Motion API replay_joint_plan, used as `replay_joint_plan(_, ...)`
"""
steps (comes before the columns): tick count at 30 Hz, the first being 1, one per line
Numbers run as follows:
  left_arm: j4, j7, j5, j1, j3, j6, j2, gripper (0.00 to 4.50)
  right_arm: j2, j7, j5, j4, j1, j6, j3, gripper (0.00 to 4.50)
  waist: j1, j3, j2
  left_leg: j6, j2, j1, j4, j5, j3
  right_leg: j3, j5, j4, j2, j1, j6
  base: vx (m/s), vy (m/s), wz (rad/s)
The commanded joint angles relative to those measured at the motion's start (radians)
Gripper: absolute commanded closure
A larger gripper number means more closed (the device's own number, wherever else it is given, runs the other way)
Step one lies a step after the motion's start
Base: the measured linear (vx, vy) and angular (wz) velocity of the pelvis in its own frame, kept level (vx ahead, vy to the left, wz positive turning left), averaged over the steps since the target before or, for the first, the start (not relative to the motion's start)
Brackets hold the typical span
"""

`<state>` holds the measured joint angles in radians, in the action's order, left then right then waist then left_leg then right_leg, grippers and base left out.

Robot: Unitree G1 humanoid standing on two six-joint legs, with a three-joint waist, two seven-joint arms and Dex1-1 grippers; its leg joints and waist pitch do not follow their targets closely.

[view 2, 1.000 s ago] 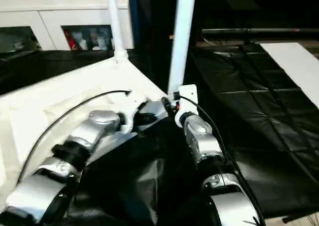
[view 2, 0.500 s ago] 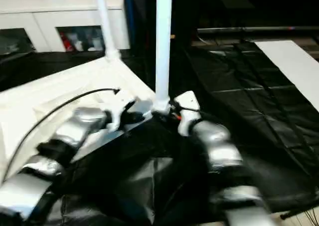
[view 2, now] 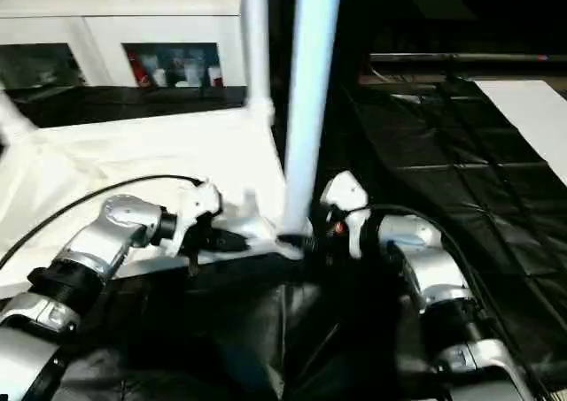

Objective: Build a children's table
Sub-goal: Rotate leg to tighten

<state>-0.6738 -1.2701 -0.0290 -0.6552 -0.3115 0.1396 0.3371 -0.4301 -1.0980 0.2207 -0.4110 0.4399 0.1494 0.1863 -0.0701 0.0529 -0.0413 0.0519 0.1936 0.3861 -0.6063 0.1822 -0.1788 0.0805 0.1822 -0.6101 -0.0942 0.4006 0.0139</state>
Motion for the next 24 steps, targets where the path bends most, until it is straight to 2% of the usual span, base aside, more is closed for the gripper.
replay_joint_plan(1,0.034,-0.019,-0.018,-0.003,-0.004,-0.005,-0.009,4.5,-0.003,-0.025,-0.02,0.008,-0.004,0.008,0.028,1.2,0.003,-0.069,0.019,-0.069,0.036,-0.02,0.071,0.186,0.005,-0.045,0.238,0.076,-0.055,-0.049,0.224,0.0,0.0,0.0)
replay_joint_plan(4,0.047,-0.019,-0.02,0.003,-0.001,0.002,-0.009,4.5,-0.001,-0.018,-0.023,0.002,0.001,0.015,0.026,1.36,0.003,-0.069,0.02,-0.065,0.036,-0.019,0.072,0.185,0.006,-0.046,0.248,0.077,-0.055,-0.049,0.215,0.0,0.0,0.0)
replay_joint_plan(13,0.055,-0.02,-0.018,0.008,0.0,0.008,-0.009,4.5,-0.005,-0.019,-0.03,0.01,-0.006,0.027,0.034,2.09,0.004,-0.071,0.019,-0.073,0.035,-0.017,0.071,0.164,0.005,-0.046,0.207,0.072,-0.052,-0.05,0.223,0.0,0.0,0.0)
replay_joint_plan(17,0.059,-0.027,-0.016,0.013,-0.002,0.015,-0.006,4.5,-0.002,-0.018,-0.034,0.008,-0.02,0.023,0.038,2.4,0.005,-0.07,0.019,-0.07,0.034,-0.018,0.071,0.176,0.005,-0.047,0.22,0.074,-0.052,-0.049,0.221,0.0,0.0,0.0)
replay_joint_plan(19,0.061,-0.028,-0.016,0.014,-0.003,0.017,-0.006,4.5,0.0,-0.013,-0.034,0.007,-0.024,0.024,0.037,2.42,0.005,-0.069,0.019,-0.066,0.034,-0.018,0.072,0.18,0.005,-0.048,0.231,0.075,-0.052,-0.05,0.217,0.0,0.0,0.0)
replay_joint_plan(22,0.061,-0.019,-0.021,0.016,0.005,0.021,-0.011,4.5,0.03,0.04,-0.024,-0.015,-0.023,0.033,0.009,2.47,0.009,-0.069,0.018,-0.062,0.033,-0.016,0.073,0.184,0.006,-0.048,0.235,0.076,-0.052,-0.049,0.217,0.0,0.0,0.0)
replay_joint_plan(23,0.042,0.026,-0.018,0.005,0.019,0.036,-0.028,4.5,0.07,0.134,-0.03,-0.06,-0.011,0.034,-0.023,2.48,0.014,-0.067,0.017,-0.057,0.033,-0.017,0.075,0.197,0.006,-0.048,0.248,0.077,-0.05,-0.047,0.215,0.0,0.0,0.0)
replay_joint_plan(24,0.04,0.033,-0.017,0.003,0.02,0.038,-0.03,4.5,0.075,0.143,-0.03,-0.064,-0.01,0.035,-0.027,2.49,0.017,-0.066,0.017,-0.052,0.033,-0.018,0.075,0.206,0.006,-0.048,0.259,0.078,-0.05,-0.046,0.215,0.0,0.0,0.0)
